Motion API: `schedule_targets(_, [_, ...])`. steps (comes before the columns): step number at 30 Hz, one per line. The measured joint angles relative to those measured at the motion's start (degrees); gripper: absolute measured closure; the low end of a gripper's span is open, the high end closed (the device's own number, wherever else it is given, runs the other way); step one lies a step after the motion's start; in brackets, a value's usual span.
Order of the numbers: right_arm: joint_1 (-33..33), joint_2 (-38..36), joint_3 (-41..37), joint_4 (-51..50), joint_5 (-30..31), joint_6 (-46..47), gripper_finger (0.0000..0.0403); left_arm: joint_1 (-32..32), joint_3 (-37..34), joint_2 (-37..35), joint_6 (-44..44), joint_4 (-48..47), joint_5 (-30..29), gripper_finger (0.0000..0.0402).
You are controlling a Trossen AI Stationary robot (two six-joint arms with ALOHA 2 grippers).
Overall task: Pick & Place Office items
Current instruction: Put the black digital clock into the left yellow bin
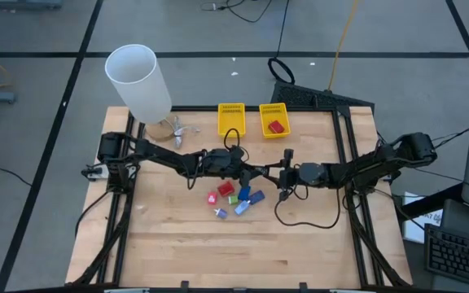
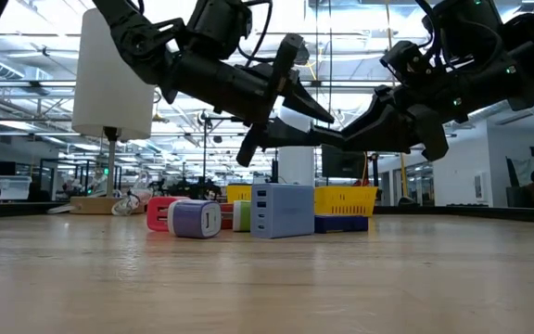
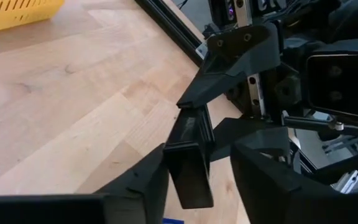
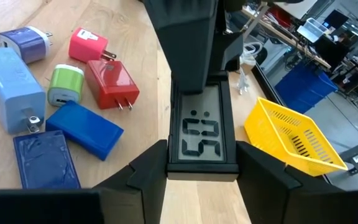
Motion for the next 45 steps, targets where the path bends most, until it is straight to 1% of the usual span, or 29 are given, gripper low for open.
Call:
schedule_targets(3, [0.0,-0.01,0.0,0.04,0.03,0.0,0.024,0.0,0.0,0.0,0.2,-0.02,-0.36,0.0255])
schedule_targets(7, [0.0,-0.01,0.0,-0.02,0.05,0.0,0.0237,-0.04,0.0,0.0,1.56,-0.02,-0.36,0.027])
schedule_targets(16, [0.0,0.01,0.0,-0.04,0.02,0.0,0.0242,-0.04,0.0,0.0,0.96,-0.14,-0.01,0.028])
schedule_targets(23, [0.0,0.01,0.0,-0.02,0.35,-0.53,0.0241,0.04,-0.04,0.0,0.31,-0.43,0.34,0.033])
schedule_targets(26, [0.0,0.01,0.0,0.04,0.68,-0.63,0.024,0.31,-0.04,0.0,1.58,-0.43,-0.04,0.0338])
schedule_targets(28, [0.0,-0.01,0.0,0.18,0.68,0.81,0.0233,0.5,-0.04,0.0,3.51,-0.43,-0.29,0.0336])
schedule_targets(32, [-0.03,-1.1,0.0,-0.05,-0.3,7.05,0.0213,1.06,-0.04,-0.87,8.44,-0.43,0.11,0.0325])
schedule_targets(36, [-0.04,-3.86,0.0,-2.32,-0.54,10.23,0.0198,1.58,0.0,-3.61,13.73,-0.39,0.17,0.0342])
schedule_targets(39, [-0.04,-7.04,0.0,-4.77,-0.96,12.28,0.0194,1.82,0.0,-6.24,18.8,-2.18,-0.07,0.0343])
schedule_targets(45, [-0.46,-13.71,0.0,-9.42,-6.19,16.2,0.0197,1.84,-0.46,-11.74,31.54,-6.05,-0.27,0.0331])
